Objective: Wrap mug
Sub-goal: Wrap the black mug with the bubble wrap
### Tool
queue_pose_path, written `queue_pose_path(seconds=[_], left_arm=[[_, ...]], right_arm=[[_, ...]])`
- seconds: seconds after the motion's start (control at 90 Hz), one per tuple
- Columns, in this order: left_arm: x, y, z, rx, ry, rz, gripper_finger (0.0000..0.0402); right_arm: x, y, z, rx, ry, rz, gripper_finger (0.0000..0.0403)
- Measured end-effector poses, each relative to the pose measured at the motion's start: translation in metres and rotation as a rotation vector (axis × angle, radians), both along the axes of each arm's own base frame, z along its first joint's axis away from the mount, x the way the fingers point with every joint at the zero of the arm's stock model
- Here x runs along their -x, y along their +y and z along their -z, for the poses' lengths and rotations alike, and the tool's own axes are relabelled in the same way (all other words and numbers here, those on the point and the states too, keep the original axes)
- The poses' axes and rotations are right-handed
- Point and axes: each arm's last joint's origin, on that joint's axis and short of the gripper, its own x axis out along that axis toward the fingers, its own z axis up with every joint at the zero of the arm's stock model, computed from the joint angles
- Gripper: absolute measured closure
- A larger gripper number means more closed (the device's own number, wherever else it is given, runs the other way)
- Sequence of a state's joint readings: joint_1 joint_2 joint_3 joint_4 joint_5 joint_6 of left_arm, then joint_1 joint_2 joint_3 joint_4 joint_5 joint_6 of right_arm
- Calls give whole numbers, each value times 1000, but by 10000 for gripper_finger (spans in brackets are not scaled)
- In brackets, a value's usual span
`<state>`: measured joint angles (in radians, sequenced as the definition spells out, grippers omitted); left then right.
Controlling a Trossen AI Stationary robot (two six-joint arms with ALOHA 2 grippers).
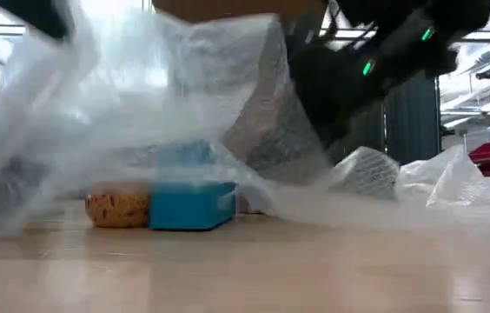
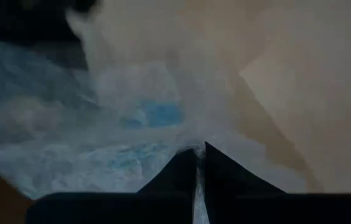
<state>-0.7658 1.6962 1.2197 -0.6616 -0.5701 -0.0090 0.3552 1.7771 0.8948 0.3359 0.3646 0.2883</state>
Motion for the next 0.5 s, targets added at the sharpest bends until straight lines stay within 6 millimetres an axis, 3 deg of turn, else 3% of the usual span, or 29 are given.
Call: queue_pose_path(seconds=[0.244, 0.5], left_arm=[[-12, -5, 22, 74, -220, 146, 402], [-22, 20, 48, 154, -271, 113, 402]], right_arm=[[20, 25, -33, 48, -90, -12, 309], [26, 30, -41, 76, -113, 4, 309]])
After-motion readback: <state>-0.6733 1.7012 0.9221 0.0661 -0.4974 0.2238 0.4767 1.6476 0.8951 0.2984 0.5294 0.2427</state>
